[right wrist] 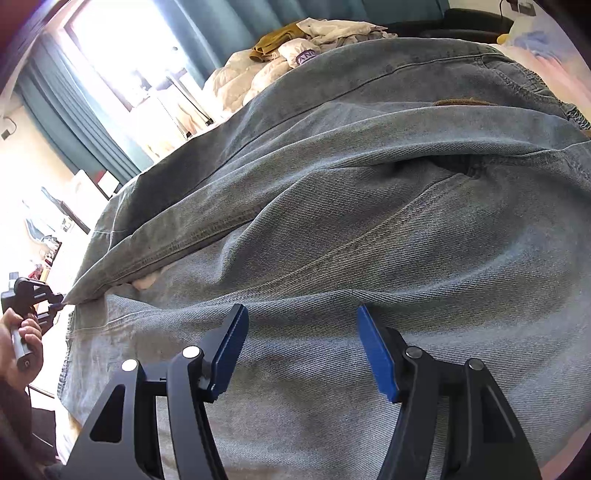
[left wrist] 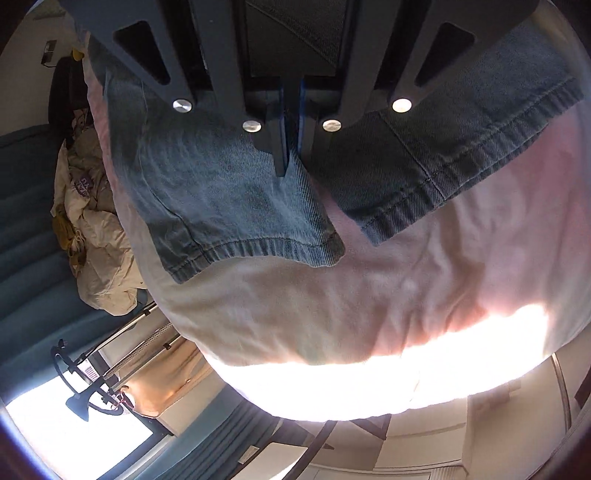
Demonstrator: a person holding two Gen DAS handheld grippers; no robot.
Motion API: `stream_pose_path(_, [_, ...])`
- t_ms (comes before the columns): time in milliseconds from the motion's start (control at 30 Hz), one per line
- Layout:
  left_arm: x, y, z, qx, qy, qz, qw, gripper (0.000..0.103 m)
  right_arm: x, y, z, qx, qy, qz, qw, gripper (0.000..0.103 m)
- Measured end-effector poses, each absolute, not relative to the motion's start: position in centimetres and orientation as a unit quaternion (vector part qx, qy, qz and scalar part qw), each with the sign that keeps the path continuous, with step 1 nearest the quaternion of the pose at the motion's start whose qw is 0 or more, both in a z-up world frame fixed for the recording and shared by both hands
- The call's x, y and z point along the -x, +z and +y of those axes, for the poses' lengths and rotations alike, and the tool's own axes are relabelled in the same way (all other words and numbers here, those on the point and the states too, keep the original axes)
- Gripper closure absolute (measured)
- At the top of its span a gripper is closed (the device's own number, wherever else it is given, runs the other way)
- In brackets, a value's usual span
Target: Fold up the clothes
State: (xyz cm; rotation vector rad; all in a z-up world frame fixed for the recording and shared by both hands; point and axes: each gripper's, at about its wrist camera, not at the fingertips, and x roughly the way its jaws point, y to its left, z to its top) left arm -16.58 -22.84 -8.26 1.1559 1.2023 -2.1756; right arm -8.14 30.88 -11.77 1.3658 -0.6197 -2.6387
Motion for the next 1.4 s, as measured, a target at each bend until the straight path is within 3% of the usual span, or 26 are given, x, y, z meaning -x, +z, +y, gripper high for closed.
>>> stream_pose_path(100, [15.5, -8.5, -23.6, -0.407, -0.770, 0.466, 0.154, 0.099, 8.0, -11.7, 30.7, -0.450, -0.868, -0.201, 0.055, 0.041])
stream_pose_path(267, [14.6, -9.5, -24.0, -0.401, -0.745, 0.524, 0.097, 0.087, 8.2, -11.4, 30.2, -0.450, -0.871, -0.191, 0.061, 0.041])
stream_pose_path(367, [15.0, -11.0, -24.0, -0.391, -0.728, 0.560, 0.055, 0.086, 7.7, -10.6, 29.6, -0.432, -0.880, -0.181, 0.080, 0.041])
stream_pose_path(733, [18.3, -14.7, -22.7, -0.384, -0.703, 0.598, 0.020, 0.082, 8.9, -6.6, 21.6, -0.376, -0.907, -0.014, 0.190, 0.041])
stream_pose_path(1067, [20.3, -13.9, -21.4, -0.380, -0.740, 0.554, 0.036, 0.082, 17.4, -6.3, 10.2, -0.352, -0.829, 0.266, 0.345, 0.043])
stream_pose_path(1300, [19.8, -14.7, -21.8, -0.372, -0.737, 0.564, 0.038, 0.082, 22.2, -9.5, 7.2, -0.414, -0.774, 0.327, 0.349, 0.045])
stream_pose_path(1400, [19.6, -14.9, -21.9, -0.370, -0.741, 0.560, 0.035, 0.082, 22.2, -10.0, 7.3, -0.437, -0.765, 0.315, 0.353, 0.059])
